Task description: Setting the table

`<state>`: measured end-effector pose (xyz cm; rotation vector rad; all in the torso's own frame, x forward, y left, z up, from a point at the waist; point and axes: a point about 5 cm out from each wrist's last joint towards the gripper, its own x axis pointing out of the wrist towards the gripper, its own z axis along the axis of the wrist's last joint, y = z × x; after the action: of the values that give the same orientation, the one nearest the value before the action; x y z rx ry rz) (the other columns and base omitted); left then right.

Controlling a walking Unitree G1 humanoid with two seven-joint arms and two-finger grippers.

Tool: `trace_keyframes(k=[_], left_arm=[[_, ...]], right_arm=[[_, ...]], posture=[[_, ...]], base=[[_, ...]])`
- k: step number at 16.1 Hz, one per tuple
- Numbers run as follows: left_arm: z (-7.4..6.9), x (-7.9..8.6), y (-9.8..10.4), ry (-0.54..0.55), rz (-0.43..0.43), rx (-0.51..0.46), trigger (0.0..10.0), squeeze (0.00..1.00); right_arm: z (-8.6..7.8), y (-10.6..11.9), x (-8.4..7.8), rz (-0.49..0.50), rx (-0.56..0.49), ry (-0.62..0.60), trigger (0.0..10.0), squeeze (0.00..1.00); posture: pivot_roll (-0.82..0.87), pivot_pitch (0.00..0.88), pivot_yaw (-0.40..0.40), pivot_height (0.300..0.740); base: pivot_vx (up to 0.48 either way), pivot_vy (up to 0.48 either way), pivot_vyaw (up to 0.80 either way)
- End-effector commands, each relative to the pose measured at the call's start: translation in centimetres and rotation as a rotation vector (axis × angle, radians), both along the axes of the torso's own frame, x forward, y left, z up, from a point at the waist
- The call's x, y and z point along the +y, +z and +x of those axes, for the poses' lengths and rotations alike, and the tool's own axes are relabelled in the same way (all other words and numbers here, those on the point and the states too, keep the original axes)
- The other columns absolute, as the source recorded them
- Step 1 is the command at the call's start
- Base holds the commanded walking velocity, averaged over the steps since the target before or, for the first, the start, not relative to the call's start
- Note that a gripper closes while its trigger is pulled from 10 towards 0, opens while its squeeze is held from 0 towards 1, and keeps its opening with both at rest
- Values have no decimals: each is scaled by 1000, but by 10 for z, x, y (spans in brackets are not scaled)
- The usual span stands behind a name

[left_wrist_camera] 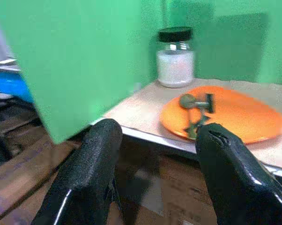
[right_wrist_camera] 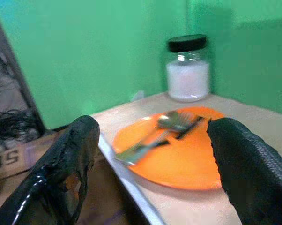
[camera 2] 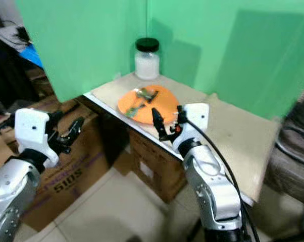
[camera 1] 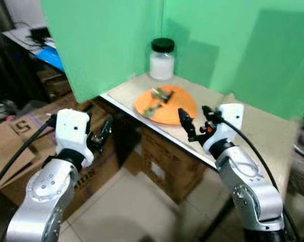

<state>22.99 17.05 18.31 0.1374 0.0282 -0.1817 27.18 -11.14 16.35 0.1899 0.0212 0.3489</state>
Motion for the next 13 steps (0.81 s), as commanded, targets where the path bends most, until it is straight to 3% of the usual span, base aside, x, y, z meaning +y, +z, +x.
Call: trace_keyframes(k=[1, 11, 13], left_arm=[[-1, 4, 2, 14, 10, -3, 10000, 0], [0, 4, 1, 14, 5, -5, 10000, 0], [-1, 4, -3, 12, -18, -8, 10000, 0]], right_arm=[[-1, 3, 7, 14, -5, 22, 10000, 0], [-1, 3, 1, 18, -13, -31, 10000, 0], [-2, 4, -15, 18, -43, -96, 10000, 0]], posture=[[-7, 22, 6, 740], [-13, 22, 6, 740], [-20, 17, 12, 740]], base=[[345, 0, 0], [343, 0, 0], [343, 0, 0]])
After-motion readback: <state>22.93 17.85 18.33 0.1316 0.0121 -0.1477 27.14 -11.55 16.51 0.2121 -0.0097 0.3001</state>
